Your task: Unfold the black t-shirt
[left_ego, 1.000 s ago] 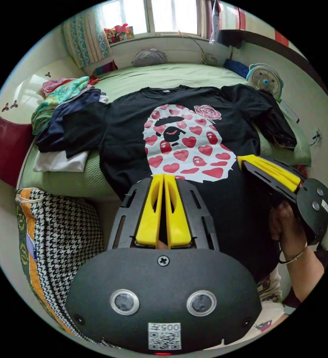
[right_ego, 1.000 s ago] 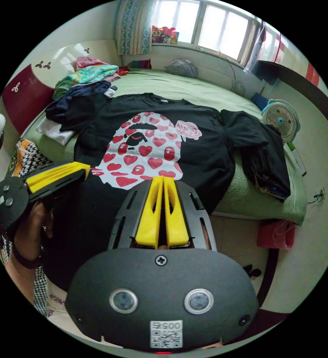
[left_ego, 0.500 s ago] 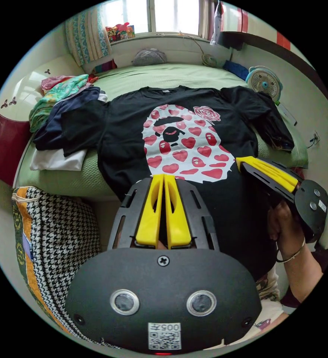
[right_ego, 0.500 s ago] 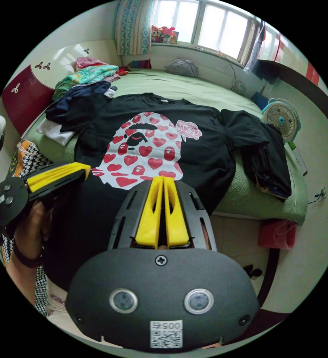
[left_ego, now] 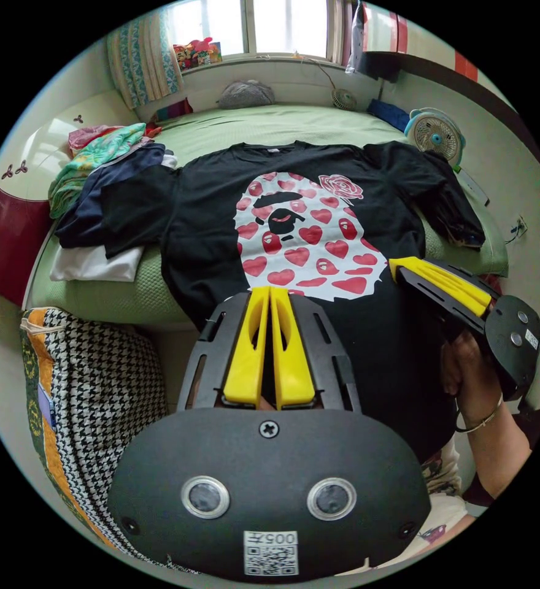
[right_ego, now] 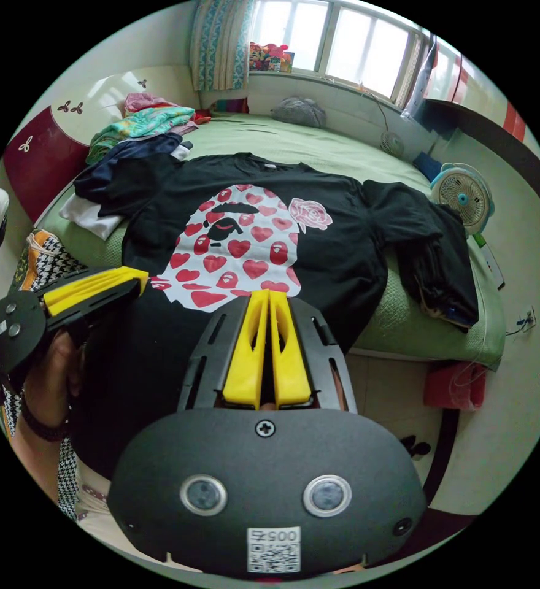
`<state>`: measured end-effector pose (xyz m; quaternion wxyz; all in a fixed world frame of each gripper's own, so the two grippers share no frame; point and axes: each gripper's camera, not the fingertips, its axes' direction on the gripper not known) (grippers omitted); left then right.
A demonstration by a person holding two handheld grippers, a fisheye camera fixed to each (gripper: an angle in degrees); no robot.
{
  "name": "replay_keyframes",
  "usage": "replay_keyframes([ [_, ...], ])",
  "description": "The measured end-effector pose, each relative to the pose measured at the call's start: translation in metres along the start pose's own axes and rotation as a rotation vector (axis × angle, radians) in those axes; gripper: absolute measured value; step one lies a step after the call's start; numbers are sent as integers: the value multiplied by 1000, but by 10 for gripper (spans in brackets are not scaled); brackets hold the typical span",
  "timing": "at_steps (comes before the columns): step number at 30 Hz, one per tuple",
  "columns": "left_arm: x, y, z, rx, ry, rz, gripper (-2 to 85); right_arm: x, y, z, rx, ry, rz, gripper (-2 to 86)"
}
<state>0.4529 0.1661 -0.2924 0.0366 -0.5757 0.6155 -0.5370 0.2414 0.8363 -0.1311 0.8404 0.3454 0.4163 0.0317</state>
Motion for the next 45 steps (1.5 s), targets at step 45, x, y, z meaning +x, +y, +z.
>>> replay_keyframes([
  [45, -9, -3, 3, 0, -10, 3, -6, 2, -5, 8, 0, 3, 0, -9],
])
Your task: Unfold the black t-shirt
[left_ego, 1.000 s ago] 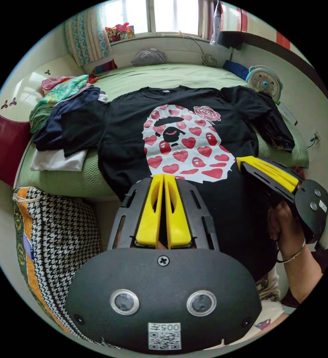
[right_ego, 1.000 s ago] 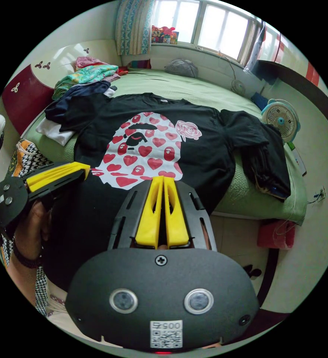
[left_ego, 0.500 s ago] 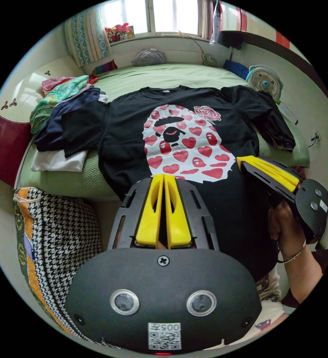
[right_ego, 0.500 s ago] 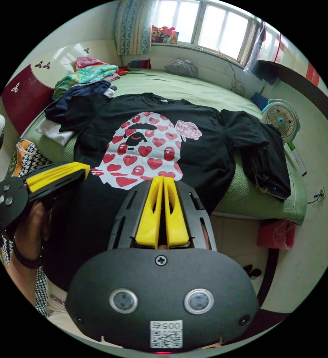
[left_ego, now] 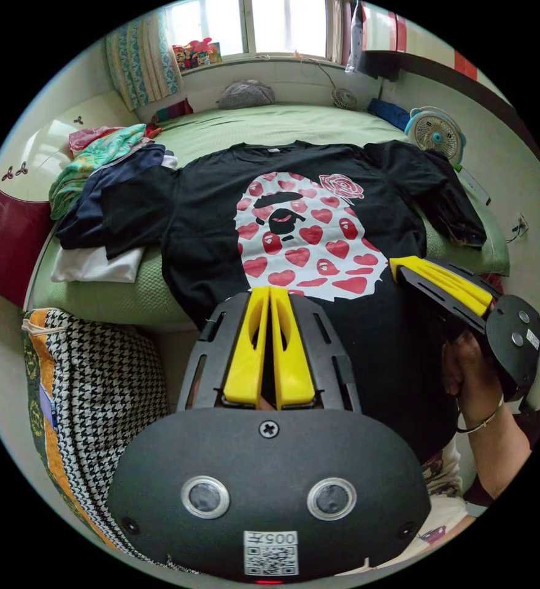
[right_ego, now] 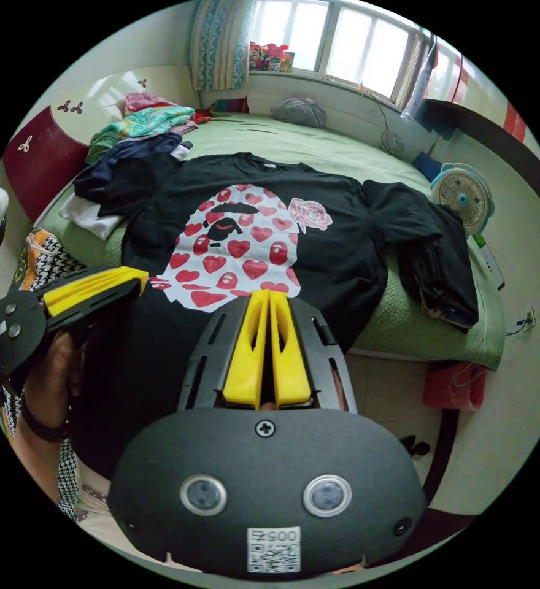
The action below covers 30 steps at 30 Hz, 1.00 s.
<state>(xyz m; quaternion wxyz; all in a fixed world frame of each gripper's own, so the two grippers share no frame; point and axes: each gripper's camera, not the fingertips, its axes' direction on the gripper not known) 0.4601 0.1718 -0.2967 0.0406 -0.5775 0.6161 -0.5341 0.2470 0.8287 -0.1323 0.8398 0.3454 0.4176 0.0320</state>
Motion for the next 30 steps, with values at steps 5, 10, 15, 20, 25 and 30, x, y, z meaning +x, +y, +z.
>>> replay_keyframes([
  [5, 0, 0, 0, 0, 0, 0, -6, 0, 0, 0, 0, -2, 1, -9],
  [10, -1, 0, 0, -1, 2, -1, -6, 0, -1, 1, 0, -1, 1, -10],
  [15, 0, 1, -1, 0, 0, 0, -6, 0, -1, 1, 0, -2, 1, -10],
  [20, 1, 2, -1, 0, -6, 3, -5, -1, -1, 1, 0, 2, 0, -10],
  [25, 2, 2, -1, -1, -12, 5, -6, -2, -1, 1, -1, 4, -1, -10],
  [30, 2, 3, -1, -1, -12, 6, -6, -3, -1, 1, -1, 5, -2, -10],
])
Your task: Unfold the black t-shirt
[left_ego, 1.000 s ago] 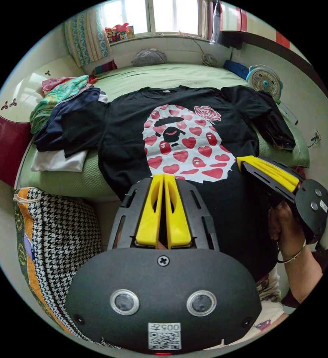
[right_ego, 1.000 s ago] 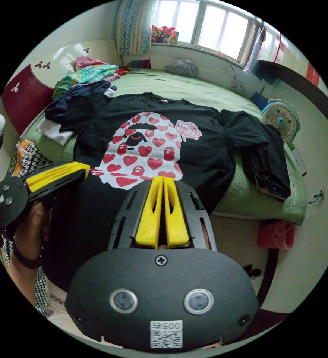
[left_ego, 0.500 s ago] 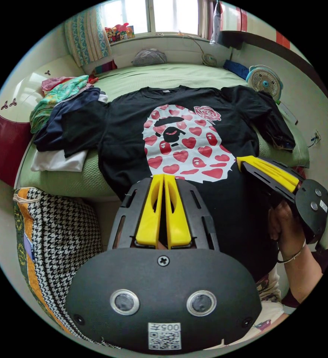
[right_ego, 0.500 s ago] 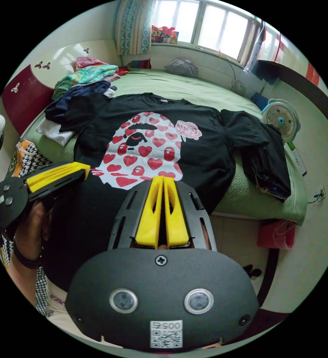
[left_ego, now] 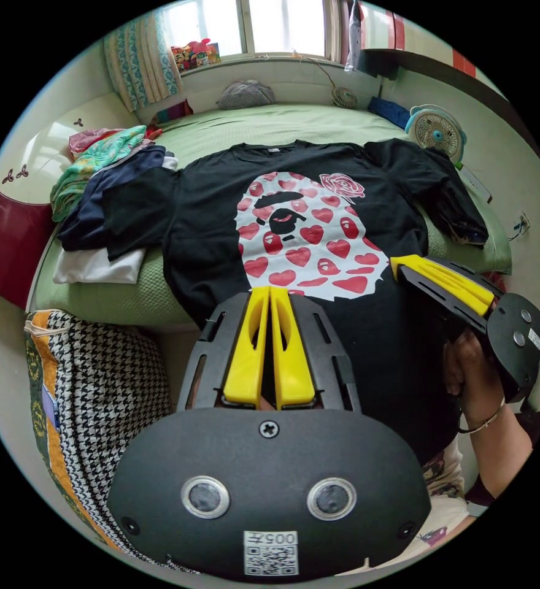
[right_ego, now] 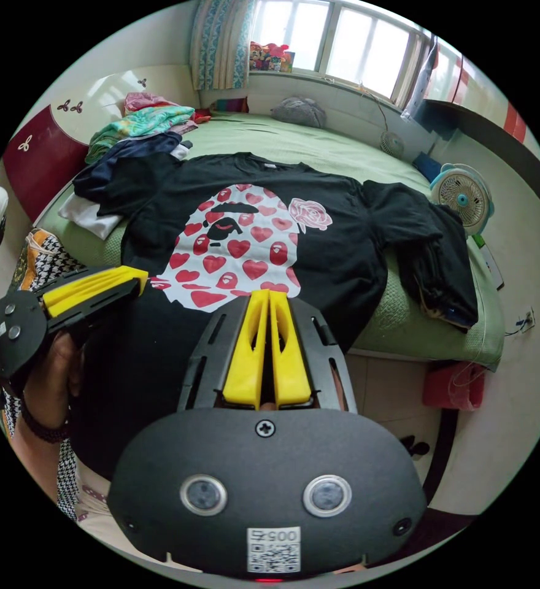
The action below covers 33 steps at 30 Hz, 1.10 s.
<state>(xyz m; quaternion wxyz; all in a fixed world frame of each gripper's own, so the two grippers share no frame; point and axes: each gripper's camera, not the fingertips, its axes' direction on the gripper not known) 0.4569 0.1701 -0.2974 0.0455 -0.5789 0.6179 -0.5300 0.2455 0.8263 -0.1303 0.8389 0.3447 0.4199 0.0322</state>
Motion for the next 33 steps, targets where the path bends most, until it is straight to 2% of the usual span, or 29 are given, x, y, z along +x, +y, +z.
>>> replay_keyframes([
  [33, 0, 1, 4, 3, -7, 1, -7, -9, 5, -3, 2, 7, -2, -10],
])
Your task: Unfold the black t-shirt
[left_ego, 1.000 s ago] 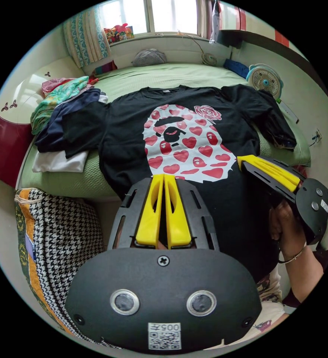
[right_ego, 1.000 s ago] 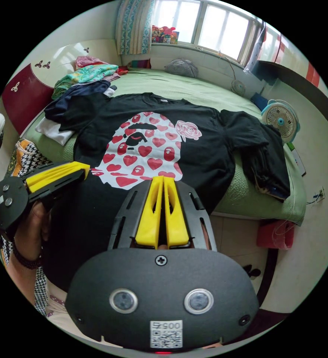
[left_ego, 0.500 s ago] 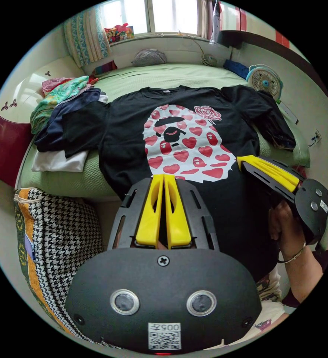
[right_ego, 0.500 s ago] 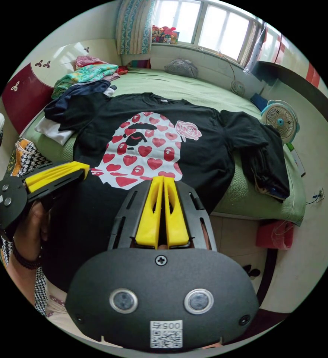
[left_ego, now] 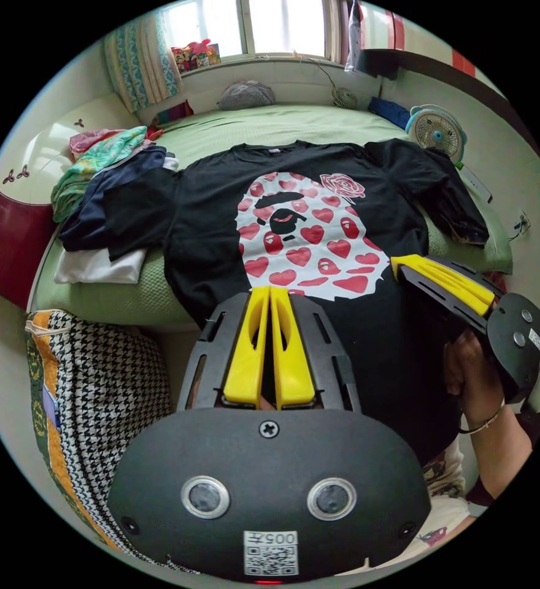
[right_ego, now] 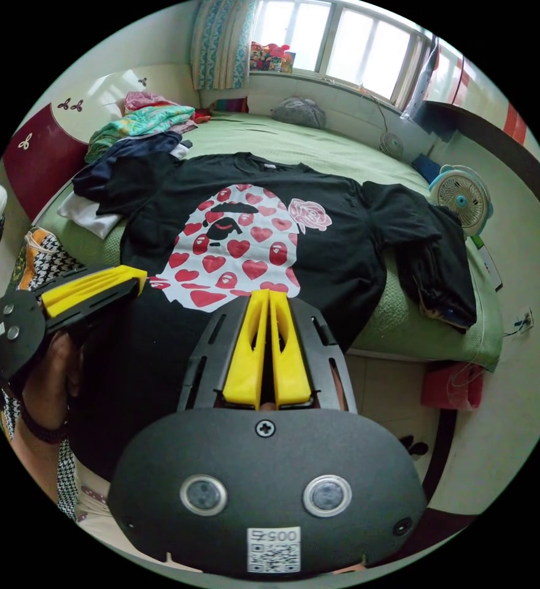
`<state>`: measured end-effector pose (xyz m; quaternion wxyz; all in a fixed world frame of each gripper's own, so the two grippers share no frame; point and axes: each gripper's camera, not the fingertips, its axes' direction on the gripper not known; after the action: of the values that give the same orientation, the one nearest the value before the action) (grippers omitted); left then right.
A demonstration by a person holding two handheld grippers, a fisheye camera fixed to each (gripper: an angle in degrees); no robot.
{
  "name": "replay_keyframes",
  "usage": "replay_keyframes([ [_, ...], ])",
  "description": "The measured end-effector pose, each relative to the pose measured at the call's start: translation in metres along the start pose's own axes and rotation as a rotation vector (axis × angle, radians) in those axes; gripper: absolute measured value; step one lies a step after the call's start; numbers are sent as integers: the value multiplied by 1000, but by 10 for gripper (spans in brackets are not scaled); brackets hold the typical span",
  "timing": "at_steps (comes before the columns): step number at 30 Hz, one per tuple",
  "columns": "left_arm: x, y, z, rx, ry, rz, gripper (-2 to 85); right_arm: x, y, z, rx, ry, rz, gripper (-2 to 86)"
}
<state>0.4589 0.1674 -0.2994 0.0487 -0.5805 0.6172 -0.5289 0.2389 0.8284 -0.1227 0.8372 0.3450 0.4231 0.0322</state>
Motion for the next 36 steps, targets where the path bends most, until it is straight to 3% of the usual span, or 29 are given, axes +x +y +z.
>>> replay_keyframes([
  [36, -11, -35, 11, -3, -69, 29, -6, 5, 5, -10, -1, 5, -1, -9],
])
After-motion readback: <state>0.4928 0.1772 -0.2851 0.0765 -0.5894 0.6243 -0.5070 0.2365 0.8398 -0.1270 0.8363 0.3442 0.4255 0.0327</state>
